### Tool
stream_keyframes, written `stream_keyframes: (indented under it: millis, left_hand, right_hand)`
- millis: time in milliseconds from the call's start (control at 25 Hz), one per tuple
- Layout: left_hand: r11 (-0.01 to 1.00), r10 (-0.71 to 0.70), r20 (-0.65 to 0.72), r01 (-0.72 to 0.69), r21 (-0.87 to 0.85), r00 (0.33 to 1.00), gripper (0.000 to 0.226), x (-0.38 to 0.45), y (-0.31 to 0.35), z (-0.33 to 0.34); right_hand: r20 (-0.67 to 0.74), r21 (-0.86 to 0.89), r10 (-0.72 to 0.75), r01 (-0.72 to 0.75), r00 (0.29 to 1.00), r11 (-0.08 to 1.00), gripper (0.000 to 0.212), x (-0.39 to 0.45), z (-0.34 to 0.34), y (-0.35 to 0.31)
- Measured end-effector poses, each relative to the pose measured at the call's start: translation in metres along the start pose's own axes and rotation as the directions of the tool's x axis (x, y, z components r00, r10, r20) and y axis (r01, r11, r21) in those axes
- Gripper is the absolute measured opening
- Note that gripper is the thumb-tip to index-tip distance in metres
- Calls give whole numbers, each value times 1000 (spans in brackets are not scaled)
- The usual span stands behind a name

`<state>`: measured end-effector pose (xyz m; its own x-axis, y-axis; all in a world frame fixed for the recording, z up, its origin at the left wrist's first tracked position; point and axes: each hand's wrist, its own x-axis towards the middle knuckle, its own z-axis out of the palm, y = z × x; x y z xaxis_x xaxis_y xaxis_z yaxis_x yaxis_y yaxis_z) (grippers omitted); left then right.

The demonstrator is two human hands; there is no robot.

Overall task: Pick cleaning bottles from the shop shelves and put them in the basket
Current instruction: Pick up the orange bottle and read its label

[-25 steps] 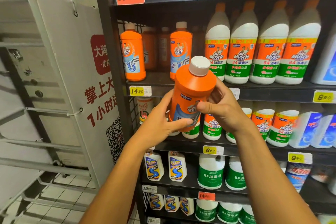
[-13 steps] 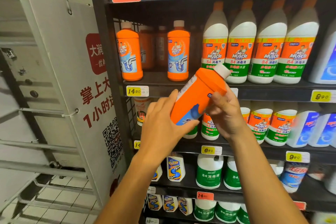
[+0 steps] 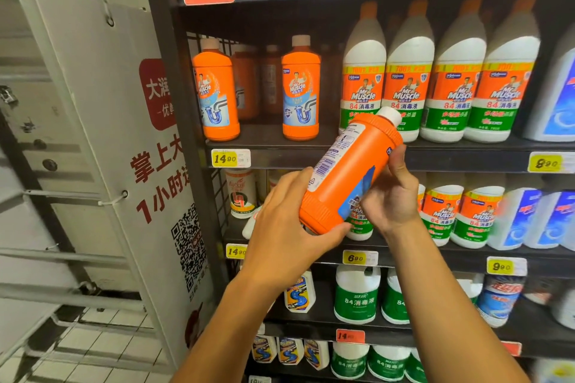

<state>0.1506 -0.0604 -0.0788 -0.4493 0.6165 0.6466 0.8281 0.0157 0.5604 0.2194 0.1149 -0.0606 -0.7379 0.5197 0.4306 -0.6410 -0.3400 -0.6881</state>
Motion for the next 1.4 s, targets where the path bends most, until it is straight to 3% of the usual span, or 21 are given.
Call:
stream_keyframes:
  millis: [120,200,280,560,680,760,920,1120,1280,1400]
  left_hand:
    - [979,-119,133,139,-152,984,65,5,-13,4]
    - [896,-184,285,280,-345,941,62,9,-27,11]
    - [838,-218,323,346,-422,921,65,9,-40,22]
    - [718,-275,262,379,-584,925,57,-7,-61,40]
    - [532,-253,375,452,-716,892,57,-13,-66,39]
    - [399,-193,470,507,-764,861,72,-16,-66,38]
    - [182,-86,554,559,-809,828,89,-26,-62,46]
    - [-5,-220,559,572,-820,799,103,-37,-57,54]
    - [-253,-220,623,572,-780,751,107,-38,-53,58]
    - [-304,-170,664,602,-739,729,107,-36,-48,57]
  right_hand:
    - [-9,-292,-21,18,1000,956,87,1,6,-11]
    - [13,-513,-25,28,1000,858,59,-2,11,-11]
    - [37,-602,-22,40,999,797,42,-8,15,-6]
    - [-26,-609,12,-26,1000,793,53,-25,11,5]
    - [-6,-582,103,-87,995,808,54,-30,9,8]
    - [10,-544,173,-140,985,827,53,-35,11,9]
    - [-21,-534,66,-67,998,843,54,-46,20,6]
    - [-50,-530,19,-43,999,847,57,-60,18,10]
    - [-92,-555,11,-60,996,829,42,-64,10,13]
    - [-149,-558,-12,-74,989,826,42,-64,8,18]
